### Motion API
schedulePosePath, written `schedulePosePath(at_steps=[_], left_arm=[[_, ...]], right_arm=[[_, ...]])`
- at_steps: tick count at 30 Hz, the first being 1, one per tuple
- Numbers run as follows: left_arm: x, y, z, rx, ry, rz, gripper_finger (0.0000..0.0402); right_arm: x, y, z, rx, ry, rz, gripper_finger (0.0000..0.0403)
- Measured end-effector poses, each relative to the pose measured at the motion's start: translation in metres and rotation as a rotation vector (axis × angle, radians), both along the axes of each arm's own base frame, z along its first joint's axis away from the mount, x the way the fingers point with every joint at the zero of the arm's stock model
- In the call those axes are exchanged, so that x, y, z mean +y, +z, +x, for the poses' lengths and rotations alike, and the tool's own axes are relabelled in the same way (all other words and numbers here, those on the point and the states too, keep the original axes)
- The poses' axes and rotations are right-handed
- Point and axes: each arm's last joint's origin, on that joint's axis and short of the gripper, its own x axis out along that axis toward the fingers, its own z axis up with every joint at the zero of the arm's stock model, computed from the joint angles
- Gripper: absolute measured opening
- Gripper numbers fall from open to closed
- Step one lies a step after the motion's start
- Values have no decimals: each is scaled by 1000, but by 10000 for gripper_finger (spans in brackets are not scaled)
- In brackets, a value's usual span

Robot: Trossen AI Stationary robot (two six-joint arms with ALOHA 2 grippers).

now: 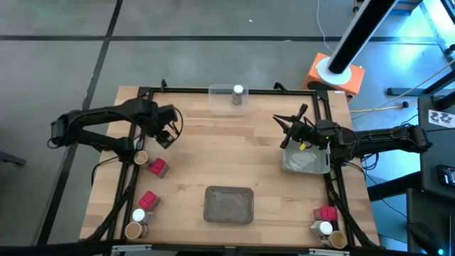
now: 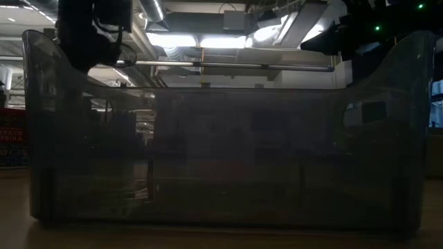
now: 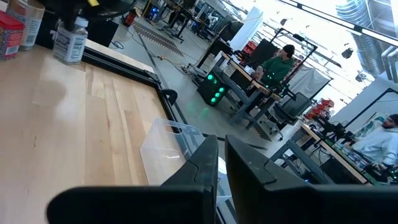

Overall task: Sort spices by type
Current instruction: Put the white seasoning bottle into the transparent bin

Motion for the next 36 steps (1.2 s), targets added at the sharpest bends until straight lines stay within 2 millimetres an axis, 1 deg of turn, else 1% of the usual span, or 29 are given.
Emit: schedulePosePath(at_steps=[4, 8, 11, 15, 21, 33, 36], left_arm=[[5, 17, 3, -58, 1, 23, 192], [11, 32, 6, -109, -12, 68, 194], [16, 39, 9, -109, -20, 94, 196], [23, 44, 20, -99, -44, 108, 194], [38, 46, 48, -56, -111, 116, 197], [68, 45, 113, 7, -270, 158, 197], [76, 45, 129, -1, -318, 182, 195]], right_arm=[[0, 0, 0, 0, 0, 0, 33], [0, 1, 0, -5, 0, -2, 33], [0, 1, 0, -7, 0, -3, 33], [0, 1, 0, -10, 0, -3, 33], [0, 1, 0, -12, 1, -3, 33], [0, 1, 0, -11, 1, -4, 33], [0, 1, 0, -11, 1, -4, 33]])
